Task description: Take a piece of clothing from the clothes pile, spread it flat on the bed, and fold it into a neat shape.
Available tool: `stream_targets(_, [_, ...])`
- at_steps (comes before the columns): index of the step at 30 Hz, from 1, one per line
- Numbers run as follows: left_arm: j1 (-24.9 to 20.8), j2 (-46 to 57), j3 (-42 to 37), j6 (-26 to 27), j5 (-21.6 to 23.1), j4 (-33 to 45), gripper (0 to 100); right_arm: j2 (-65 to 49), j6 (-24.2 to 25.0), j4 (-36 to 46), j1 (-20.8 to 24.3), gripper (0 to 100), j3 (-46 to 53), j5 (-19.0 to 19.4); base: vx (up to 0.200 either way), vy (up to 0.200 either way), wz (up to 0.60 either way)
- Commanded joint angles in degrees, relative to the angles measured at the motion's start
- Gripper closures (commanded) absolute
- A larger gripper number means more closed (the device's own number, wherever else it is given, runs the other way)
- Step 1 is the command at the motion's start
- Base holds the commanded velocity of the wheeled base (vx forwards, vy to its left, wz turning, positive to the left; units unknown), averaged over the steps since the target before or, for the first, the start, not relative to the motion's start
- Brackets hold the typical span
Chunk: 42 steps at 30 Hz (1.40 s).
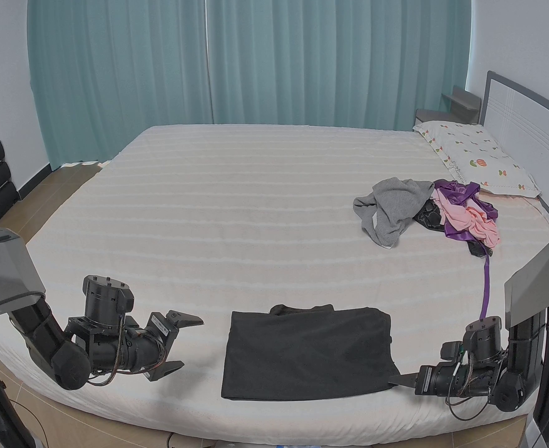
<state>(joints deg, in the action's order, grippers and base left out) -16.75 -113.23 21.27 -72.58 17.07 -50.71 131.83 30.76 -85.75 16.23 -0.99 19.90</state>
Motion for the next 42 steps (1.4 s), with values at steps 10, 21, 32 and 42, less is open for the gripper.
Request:
stream_targets(10, [0.0, -0.2, 0.8, 0.0, -0.4, 0.0, 0, -0.4, 13.2, -4.0, -11.7, 0, -2.9, 4.8, 0.000, 0.000, 0.00])
stream_targets(21, [-6.4, -6.5, 5.0, 8.2, -8.5, 0.1, 0, -2.3, 29.0, -4.2, -17.6, 0, -9.6, 9.8, 0.000, 0.000, 0.00])
stream_targets(32, [-9.4, -10.7, 8.3, 15.7, -11.1, 0.4, 0, -1.9, 28.7, -4.1, -17.6, 0, -9.3, 10.1, 0.000, 0.000, 0.00])
stream_targets(42, [-10.0, -15.3, 13.7, 20.9, -11.5, 0.3, 0, -1.8, 28.5, -4.2, -17.5, 0, -9.0, 10.2, 0.000, 0.000, 0.00])
